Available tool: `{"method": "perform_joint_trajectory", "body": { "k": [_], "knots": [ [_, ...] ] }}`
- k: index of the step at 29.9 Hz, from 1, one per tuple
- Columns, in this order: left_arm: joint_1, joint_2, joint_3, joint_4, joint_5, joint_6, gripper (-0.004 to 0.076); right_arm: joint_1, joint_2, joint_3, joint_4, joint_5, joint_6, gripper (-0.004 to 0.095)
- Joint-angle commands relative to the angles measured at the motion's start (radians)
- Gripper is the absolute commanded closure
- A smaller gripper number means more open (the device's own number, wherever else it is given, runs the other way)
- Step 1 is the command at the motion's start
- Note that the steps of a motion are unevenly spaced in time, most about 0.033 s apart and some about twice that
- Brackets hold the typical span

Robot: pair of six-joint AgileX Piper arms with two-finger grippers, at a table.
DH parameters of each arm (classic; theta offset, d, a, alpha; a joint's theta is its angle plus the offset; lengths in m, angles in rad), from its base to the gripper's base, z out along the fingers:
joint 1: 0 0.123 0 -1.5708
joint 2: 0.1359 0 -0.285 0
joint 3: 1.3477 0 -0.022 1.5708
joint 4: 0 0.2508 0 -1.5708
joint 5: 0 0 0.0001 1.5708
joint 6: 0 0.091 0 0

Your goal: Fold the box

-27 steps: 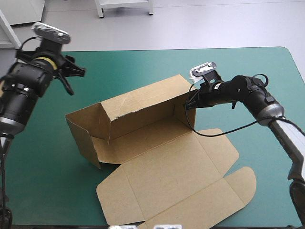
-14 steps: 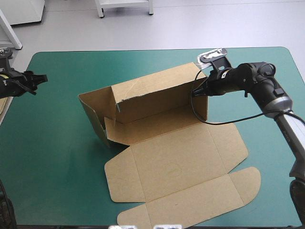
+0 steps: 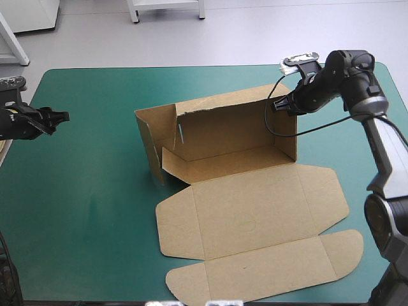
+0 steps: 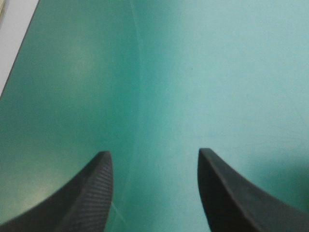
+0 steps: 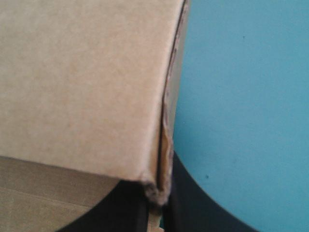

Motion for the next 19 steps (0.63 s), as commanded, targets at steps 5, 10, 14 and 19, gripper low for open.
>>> {"method": "perform_joint_trajectory", "body": {
  "k": [5, 10, 14, 19],
  "knots": [
    [0.002, -0.032, -0.026, -0.027, -0.010, 0.029, 0.0339, 0.000, 0.092, -0.155, 0.038, 0.005, 0.028, 0.0925],
    [0.002, -0.032, -0.026, -0.031, -0.003, 0.029, 0.0339, 0.000, 0.142, -0.197, 0.036, 0.003, 0.009, 0.0921],
    [0.002, -0.032, -0.026, -0.031, 0.000, 0.029, 0.0339, 0.000, 0.157, -0.222, 0.034, -0.050, -0.017, 0.0789],
    [0.002, -0.032, -0.026, -0.031, 0.000, 0.031, 0.0339, 0.000, 0.157, -0.262, 0.025, -0.169, -0.021, 0.0437]
  ]
}}
